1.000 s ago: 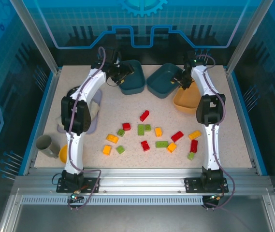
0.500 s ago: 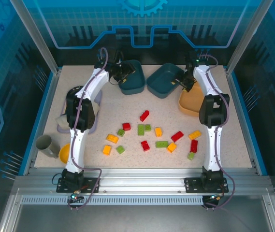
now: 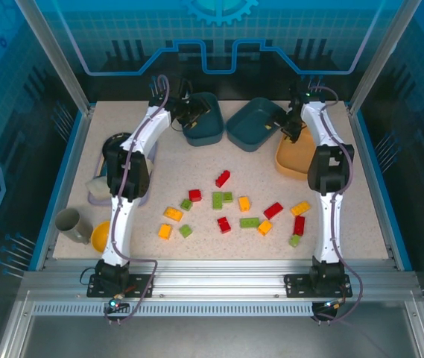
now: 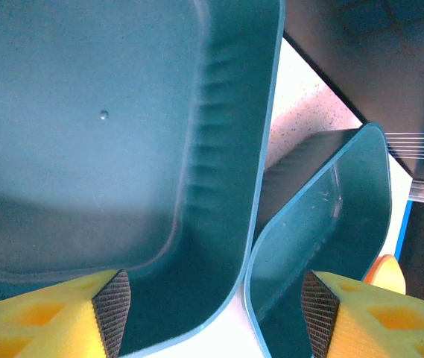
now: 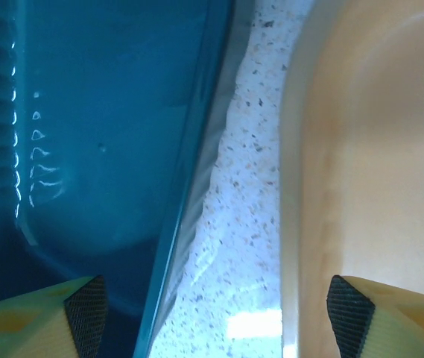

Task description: Sort the legos into containers by color

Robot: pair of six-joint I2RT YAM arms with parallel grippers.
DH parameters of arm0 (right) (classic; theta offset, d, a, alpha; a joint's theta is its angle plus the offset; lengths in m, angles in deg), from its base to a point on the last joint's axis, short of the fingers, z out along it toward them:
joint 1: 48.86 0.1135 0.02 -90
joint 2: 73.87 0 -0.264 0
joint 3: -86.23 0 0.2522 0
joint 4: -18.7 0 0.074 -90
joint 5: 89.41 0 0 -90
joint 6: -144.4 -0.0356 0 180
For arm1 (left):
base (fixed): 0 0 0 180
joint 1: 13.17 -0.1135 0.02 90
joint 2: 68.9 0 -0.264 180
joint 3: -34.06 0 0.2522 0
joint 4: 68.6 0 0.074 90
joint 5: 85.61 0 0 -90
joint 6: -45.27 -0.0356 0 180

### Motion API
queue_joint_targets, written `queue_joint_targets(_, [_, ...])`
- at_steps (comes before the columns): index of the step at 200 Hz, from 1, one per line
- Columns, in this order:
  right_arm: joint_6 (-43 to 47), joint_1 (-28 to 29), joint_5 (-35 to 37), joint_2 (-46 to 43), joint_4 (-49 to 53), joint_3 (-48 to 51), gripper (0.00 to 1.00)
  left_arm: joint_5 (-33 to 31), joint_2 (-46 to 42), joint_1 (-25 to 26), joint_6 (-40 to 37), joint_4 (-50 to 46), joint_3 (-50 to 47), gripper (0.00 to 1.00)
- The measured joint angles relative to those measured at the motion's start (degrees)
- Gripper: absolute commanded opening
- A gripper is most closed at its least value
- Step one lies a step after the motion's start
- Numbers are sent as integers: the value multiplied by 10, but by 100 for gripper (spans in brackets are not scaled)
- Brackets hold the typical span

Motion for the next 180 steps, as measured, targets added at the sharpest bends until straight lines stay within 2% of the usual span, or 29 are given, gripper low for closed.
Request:
queue_joint_targets(45, [-7, 4, -14, 51, 6, -35, 55, 6, 19, 0, 3, 3, 31, 64])
queue_joint_targets(61, [-15, 6, -15, 55, 6, -39, 45, 9, 29, 0, 10, 4, 47, 61])
queue_joint_targets(113, [-14, 15, -8, 55, 16, -44, 22, 22, 81, 0, 31, 5, 87, 41])
queue_joint_targets(140, [-2, 18, 5, 51, 22, -45, 16, 28, 100, 0, 37, -4, 87, 33])
queue_joint_targets(180, [33, 19, 16, 47, 35, -48, 13, 31, 102, 3, 22, -54, 85, 24])
